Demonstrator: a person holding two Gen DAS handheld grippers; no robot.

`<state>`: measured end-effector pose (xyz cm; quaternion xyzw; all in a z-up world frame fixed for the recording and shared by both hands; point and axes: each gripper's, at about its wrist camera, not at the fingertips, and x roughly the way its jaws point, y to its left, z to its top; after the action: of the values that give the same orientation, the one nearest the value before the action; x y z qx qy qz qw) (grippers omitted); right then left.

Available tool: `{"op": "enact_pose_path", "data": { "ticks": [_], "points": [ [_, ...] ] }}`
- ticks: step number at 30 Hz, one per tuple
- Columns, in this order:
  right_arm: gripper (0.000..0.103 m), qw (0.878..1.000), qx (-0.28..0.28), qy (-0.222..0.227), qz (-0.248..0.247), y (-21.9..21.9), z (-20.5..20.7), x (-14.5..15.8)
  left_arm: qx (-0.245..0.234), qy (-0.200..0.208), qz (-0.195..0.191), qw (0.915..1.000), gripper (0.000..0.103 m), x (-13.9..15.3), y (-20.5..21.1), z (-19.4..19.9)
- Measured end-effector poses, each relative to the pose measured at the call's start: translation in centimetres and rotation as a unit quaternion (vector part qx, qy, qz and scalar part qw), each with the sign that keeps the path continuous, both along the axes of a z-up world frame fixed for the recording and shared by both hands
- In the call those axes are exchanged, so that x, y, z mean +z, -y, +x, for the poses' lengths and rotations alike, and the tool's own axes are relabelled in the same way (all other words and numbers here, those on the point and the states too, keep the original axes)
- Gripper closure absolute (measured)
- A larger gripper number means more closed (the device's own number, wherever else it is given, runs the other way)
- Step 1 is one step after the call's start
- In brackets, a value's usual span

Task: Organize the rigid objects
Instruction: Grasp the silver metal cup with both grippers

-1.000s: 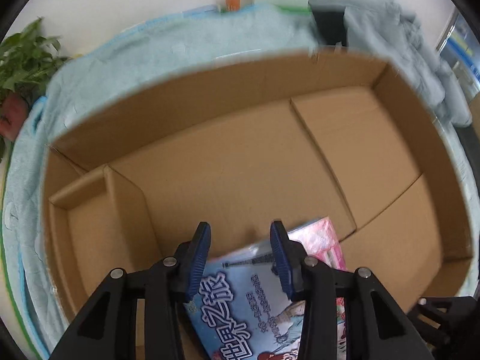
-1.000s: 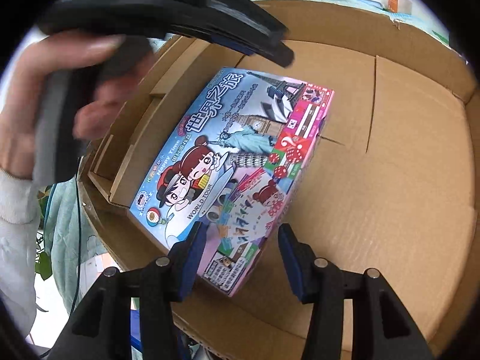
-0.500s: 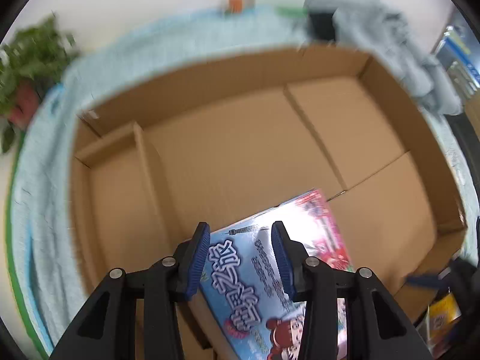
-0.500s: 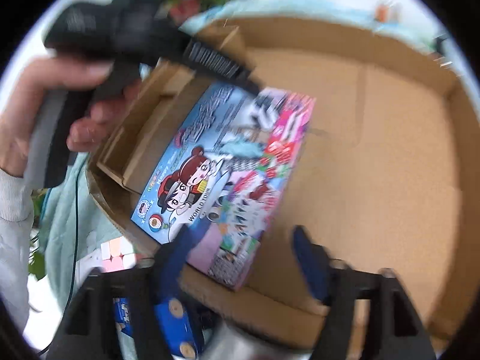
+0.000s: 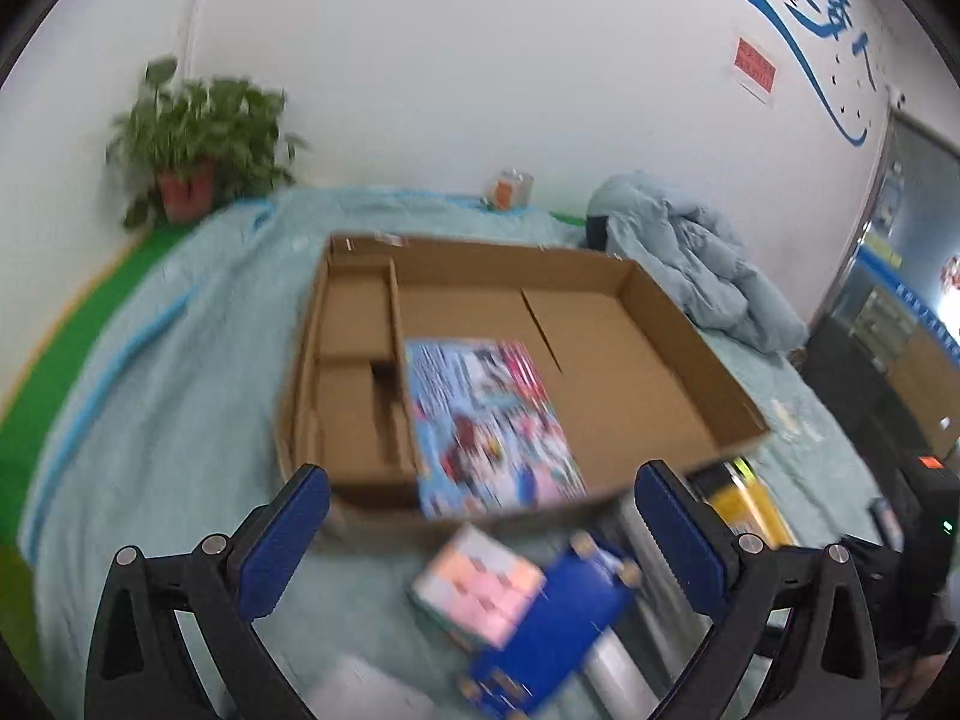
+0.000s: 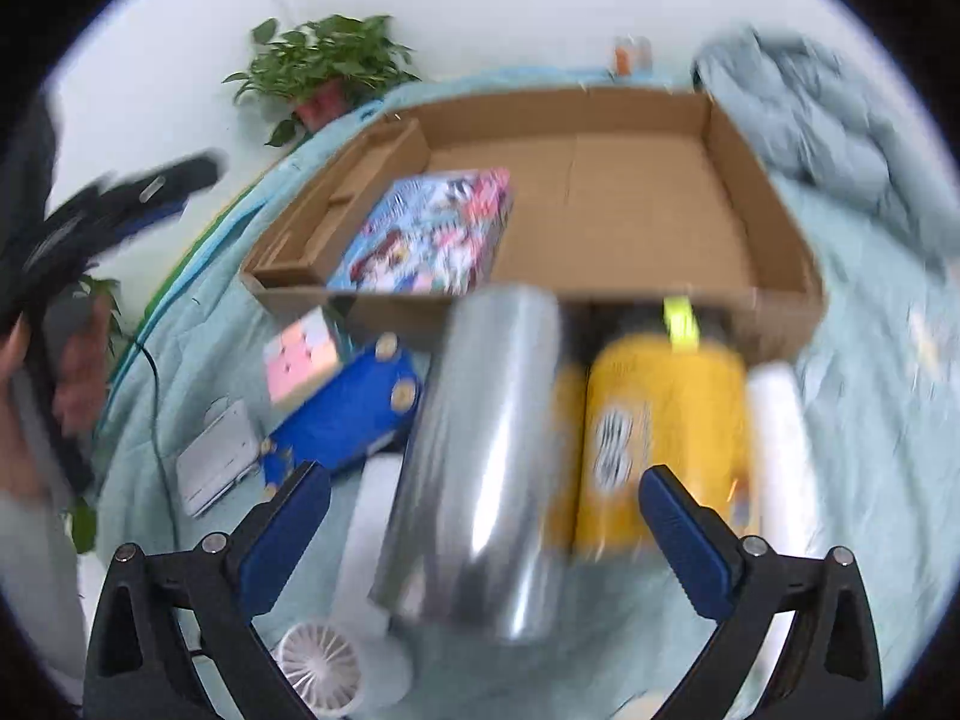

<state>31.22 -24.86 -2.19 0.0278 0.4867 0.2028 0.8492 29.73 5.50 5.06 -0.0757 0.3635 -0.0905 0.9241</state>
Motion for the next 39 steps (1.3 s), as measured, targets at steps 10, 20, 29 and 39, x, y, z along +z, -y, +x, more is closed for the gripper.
{"op": "enact_pose_path", "data": {
  "ticks": [10,20,29,39],
  "points": [
    [0.021,0.998,-0.024,-0.058,-0.021,-1.2,-0.1,-3.3,-0.049,-0.067,-0.096,0.9919,0.001,-3.5,5.0,-6.5],
    [0.021,0.998,-0.010,-0.059,-0.024,0.7,-5.8,-3.4,-0.131,-0.130,-0.171,0.9679,0.001,-6.4,9.8,-6.2],
    [0.021,0.993,0.015,-0.096,0.068,4.4,-7.8,-1.9,-0.175,-0.216,-0.181,0.9434,0.007,-10.4,15.3,-4.6],
    [0.019,0.980,0.040,-0.165,0.106,4.2,-4.8,-6.0,-0.149,-0.277,-0.154,0.9365,0.016,-14.1,17.3,-1.7]
  ]
}}
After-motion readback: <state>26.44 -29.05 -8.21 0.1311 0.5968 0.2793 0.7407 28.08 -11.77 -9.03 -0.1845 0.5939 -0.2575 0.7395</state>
